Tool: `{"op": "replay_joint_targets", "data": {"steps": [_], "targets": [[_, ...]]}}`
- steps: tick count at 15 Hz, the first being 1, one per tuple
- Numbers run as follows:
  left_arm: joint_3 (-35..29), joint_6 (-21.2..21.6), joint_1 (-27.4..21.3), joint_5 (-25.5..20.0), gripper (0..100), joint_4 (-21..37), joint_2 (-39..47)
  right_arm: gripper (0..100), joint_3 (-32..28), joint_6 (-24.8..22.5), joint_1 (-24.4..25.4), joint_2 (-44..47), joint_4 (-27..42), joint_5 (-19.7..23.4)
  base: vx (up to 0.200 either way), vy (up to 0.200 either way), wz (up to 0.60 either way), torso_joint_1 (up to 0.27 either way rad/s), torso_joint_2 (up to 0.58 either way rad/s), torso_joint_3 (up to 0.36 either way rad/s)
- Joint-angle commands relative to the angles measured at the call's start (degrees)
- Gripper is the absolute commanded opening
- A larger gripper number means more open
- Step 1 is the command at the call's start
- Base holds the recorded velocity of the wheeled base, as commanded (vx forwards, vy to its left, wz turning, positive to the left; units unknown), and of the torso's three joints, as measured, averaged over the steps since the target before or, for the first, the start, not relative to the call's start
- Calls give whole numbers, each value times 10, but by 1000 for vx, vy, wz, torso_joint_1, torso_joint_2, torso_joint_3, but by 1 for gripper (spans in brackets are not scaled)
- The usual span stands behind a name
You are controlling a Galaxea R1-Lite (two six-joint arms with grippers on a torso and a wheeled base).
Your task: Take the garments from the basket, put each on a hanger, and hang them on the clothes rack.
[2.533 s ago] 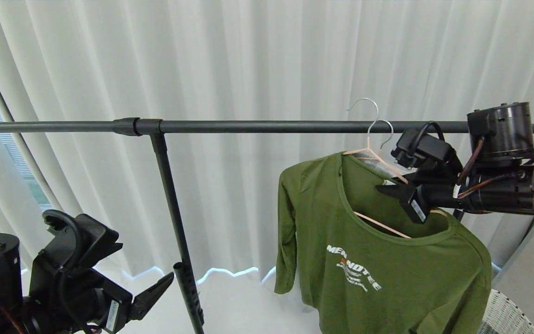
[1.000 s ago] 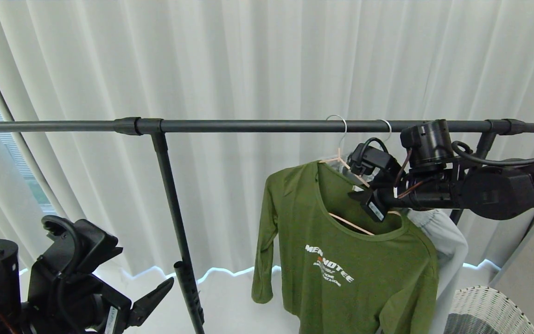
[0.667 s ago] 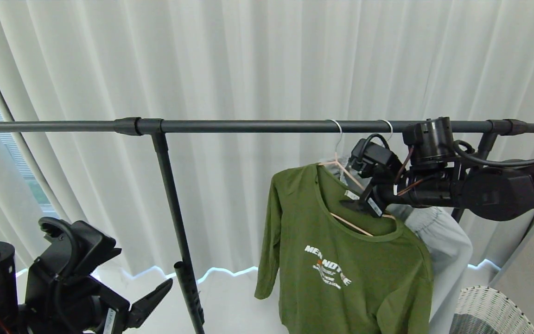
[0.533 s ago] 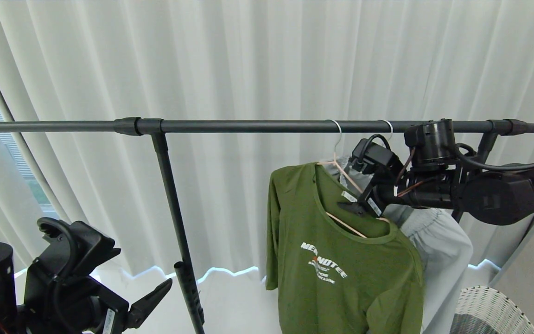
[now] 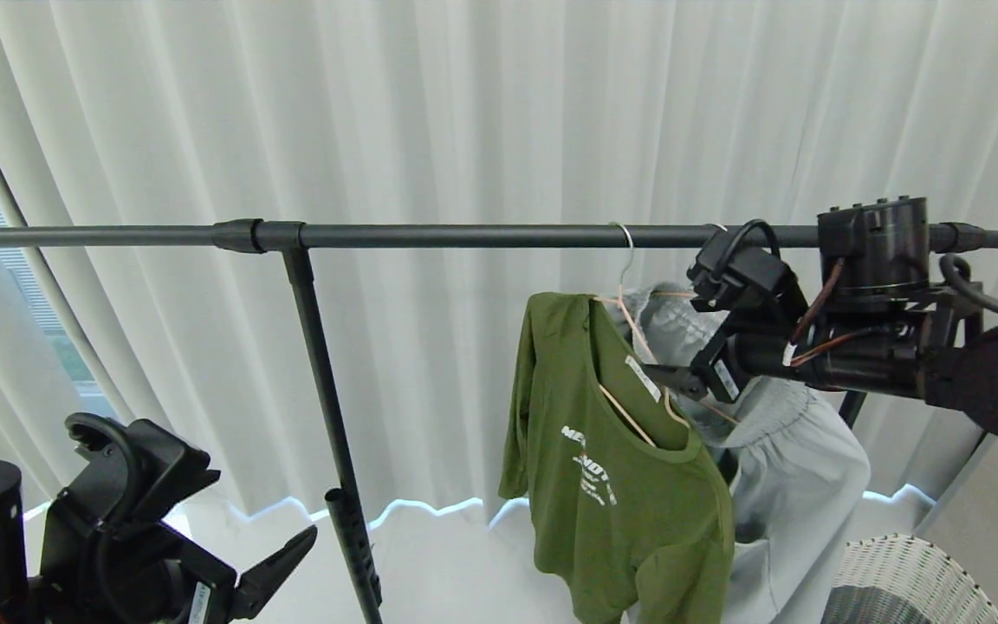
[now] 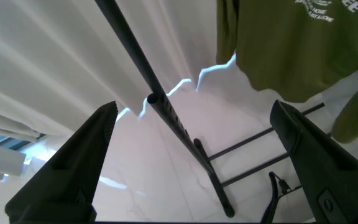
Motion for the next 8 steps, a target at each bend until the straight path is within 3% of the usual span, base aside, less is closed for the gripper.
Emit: {"op": "replay_joint_targets", "data": {"steps": [1,3,5,8], "targets": [[0,0,10,1,100,0,1,100,29,16,1,-85,0,-1,0,0,0,0,0,0],[0,1,27,1,100,0,-5,100,56,18,-4,-141,2,-6,0,0,0,0,0,0],[5,3,70,16,100,0,-13,100,105,27,-30,-215,4,-38,0,0,0,0,0,0],[1,3,117,40,100,-1,-14,100,173,41,-97,-315,5,-39,0,0,0,0,0,0]]}}
